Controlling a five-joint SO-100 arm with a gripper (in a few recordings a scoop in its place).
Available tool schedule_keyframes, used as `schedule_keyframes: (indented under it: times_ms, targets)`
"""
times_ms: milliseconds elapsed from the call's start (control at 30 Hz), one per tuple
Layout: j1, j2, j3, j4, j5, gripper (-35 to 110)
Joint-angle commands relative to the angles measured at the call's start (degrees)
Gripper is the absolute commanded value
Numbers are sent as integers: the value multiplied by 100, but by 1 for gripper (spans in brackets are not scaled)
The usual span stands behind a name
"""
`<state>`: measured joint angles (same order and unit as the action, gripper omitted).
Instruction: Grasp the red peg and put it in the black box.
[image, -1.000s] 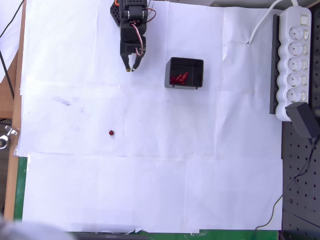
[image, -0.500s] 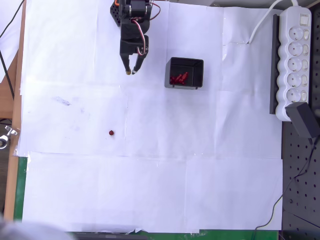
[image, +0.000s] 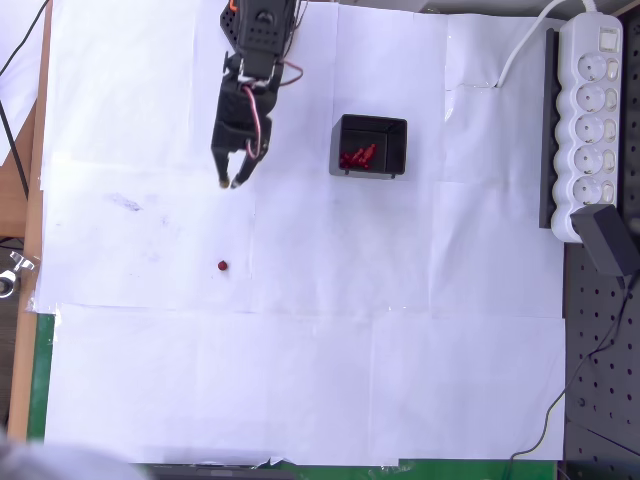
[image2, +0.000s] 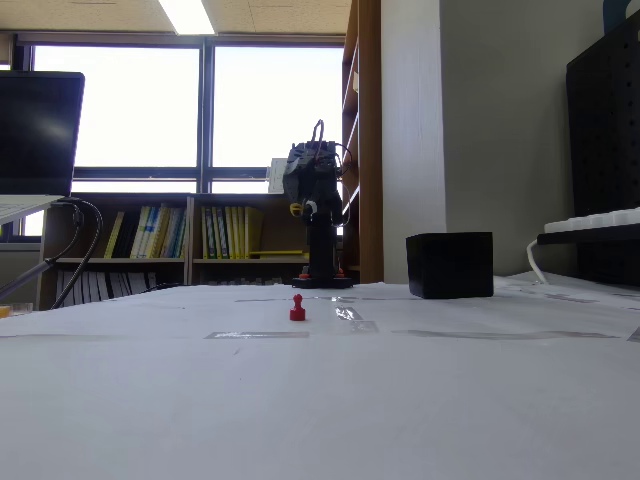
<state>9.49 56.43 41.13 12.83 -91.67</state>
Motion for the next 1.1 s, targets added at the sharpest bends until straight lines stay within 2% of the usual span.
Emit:
schedule_keyframes:
  times_ms: [0,100,167,367,767,933,1067]
  targets:
    - [70,633,-88,-2188,-158,0]
    - [53,896,-272,-2760,-193,0]
    - [26,1187,-615,-3665,-255,0]
    - [-79,1934,-1055,-4922,-105,0]
    - [-123,3753,-1143,-6829,53,2]
    - [0,5124,-861,-8095,26,4]
    - [114,5713,-580,-8235,-62,7]
